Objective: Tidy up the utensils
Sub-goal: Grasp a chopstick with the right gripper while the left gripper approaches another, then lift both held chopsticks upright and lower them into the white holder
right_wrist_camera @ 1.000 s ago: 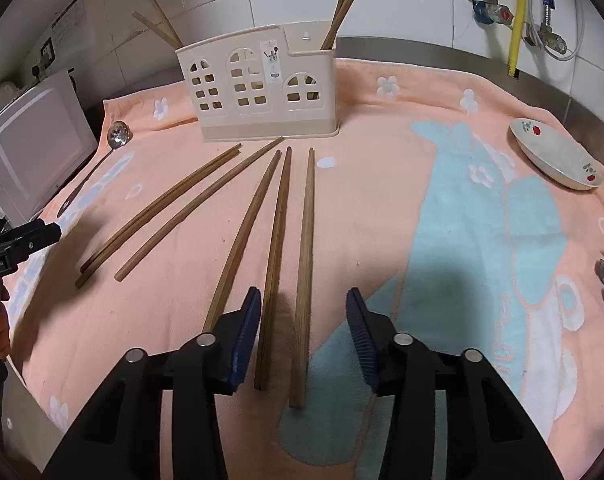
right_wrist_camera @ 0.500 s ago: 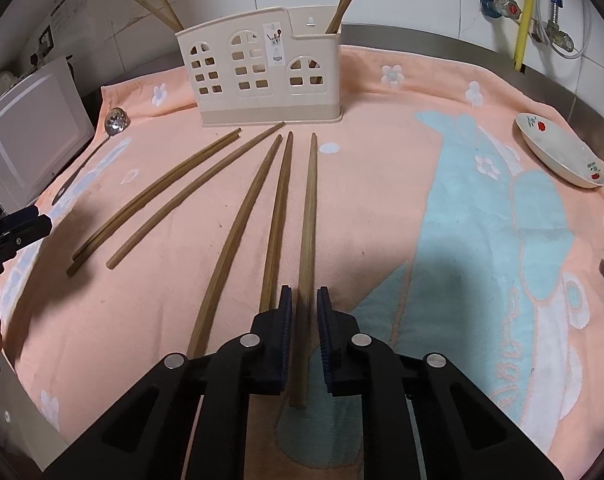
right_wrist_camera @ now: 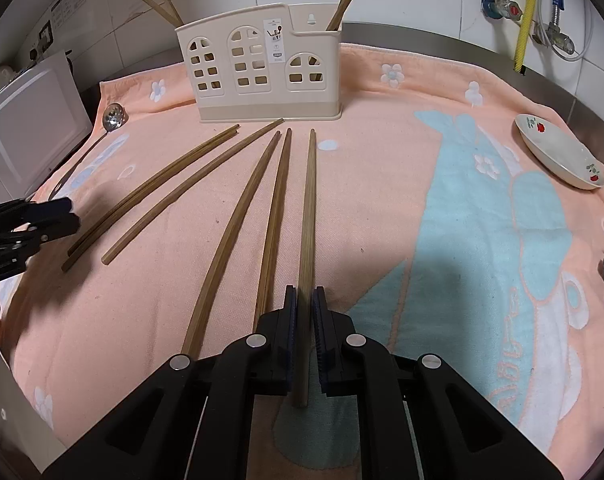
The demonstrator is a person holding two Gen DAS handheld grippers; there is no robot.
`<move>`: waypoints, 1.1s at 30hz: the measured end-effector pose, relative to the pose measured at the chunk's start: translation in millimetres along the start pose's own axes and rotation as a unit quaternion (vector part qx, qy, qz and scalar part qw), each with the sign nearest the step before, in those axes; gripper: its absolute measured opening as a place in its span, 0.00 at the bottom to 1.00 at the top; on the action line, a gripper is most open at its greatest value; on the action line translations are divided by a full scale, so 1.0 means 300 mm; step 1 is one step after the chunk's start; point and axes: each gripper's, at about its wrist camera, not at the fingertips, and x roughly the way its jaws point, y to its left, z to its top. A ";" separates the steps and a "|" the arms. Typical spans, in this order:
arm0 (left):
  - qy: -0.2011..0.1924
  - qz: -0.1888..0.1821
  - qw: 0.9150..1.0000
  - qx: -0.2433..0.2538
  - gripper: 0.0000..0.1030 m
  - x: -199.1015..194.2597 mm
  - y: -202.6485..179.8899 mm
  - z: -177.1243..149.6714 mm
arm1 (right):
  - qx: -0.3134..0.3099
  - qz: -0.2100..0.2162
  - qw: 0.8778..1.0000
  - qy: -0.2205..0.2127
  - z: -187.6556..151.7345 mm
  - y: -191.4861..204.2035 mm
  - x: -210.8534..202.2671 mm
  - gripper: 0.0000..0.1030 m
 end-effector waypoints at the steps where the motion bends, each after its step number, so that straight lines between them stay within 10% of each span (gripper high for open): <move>1: 0.004 -0.005 1.000 0.004 0.30 0.011 -0.001 0.003 | 0.000 0.000 1.000 0.000 0.000 0.000 0.000 0.08; 33: 0.015 -0.019 1.000 0.005 0.10 0.071 -0.036 -0.024 | 0.003 -0.003 1.000 -0.013 -0.027 0.002 -0.017 0.08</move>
